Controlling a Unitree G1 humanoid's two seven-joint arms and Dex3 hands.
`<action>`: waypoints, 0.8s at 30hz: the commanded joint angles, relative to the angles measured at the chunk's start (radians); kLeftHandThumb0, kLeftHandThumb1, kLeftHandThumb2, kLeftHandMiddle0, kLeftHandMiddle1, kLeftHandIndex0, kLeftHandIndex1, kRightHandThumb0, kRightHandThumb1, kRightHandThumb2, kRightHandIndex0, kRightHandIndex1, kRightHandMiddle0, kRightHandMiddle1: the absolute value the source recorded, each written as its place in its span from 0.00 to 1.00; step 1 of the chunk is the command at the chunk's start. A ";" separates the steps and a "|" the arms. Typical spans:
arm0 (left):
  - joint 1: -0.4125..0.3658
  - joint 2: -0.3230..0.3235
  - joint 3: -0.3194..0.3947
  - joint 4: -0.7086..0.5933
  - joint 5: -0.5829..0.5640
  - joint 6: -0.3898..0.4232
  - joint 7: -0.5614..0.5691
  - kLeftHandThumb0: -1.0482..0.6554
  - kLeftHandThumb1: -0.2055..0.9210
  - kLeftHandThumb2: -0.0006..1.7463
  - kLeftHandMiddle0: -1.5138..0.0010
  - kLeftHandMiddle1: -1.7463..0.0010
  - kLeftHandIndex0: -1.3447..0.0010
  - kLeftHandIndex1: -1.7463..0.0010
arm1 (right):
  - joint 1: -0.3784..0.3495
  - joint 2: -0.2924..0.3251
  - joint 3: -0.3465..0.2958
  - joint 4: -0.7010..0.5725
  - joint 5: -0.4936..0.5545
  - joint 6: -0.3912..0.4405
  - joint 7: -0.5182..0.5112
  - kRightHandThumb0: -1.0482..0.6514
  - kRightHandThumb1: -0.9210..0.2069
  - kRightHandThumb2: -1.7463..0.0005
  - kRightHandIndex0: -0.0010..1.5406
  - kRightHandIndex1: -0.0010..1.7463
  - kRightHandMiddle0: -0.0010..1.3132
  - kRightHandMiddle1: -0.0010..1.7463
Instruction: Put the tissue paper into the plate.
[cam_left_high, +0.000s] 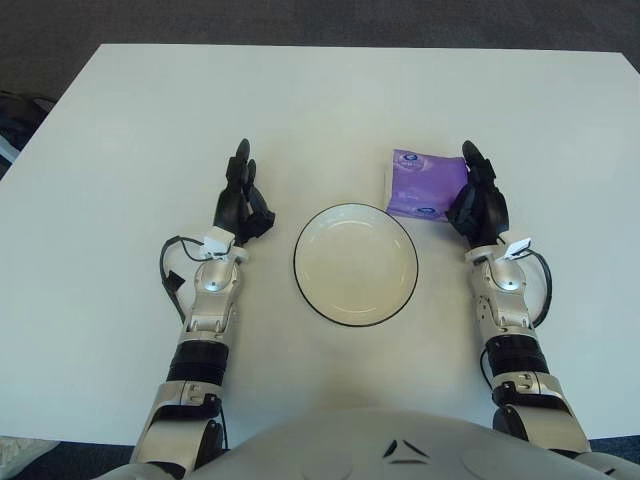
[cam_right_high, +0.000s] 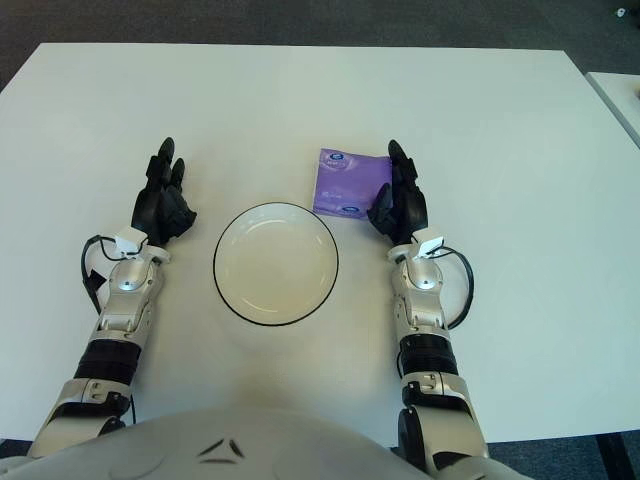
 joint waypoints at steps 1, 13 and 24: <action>0.069 -0.005 -0.002 0.056 0.000 0.046 -0.008 0.09 1.00 0.62 0.87 1.00 1.00 0.90 | 0.127 0.039 0.016 0.086 0.000 0.102 -0.006 0.18 0.00 0.46 0.03 0.00 0.00 0.09; 0.067 -0.005 -0.002 0.055 0.002 0.051 -0.006 0.09 1.00 0.63 0.88 1.00 1.00 0.90 | 0.128 0.034 0.016 0.079 -0.002 0.110 -0.008 0.18 0.00 0.46 0.03 0.00 0.00 0.09; 0.062 -0.007 -0.002 0.057 0.001 0.060 -0.005 0.08 1.00 0.63 0.87 1.00 1.00 0.90 | 0.137 0.029 0.016 0.059 -0.005 0.106 -0.009 0.18 0.00 0.45 0.03 0.00 0.00 0.08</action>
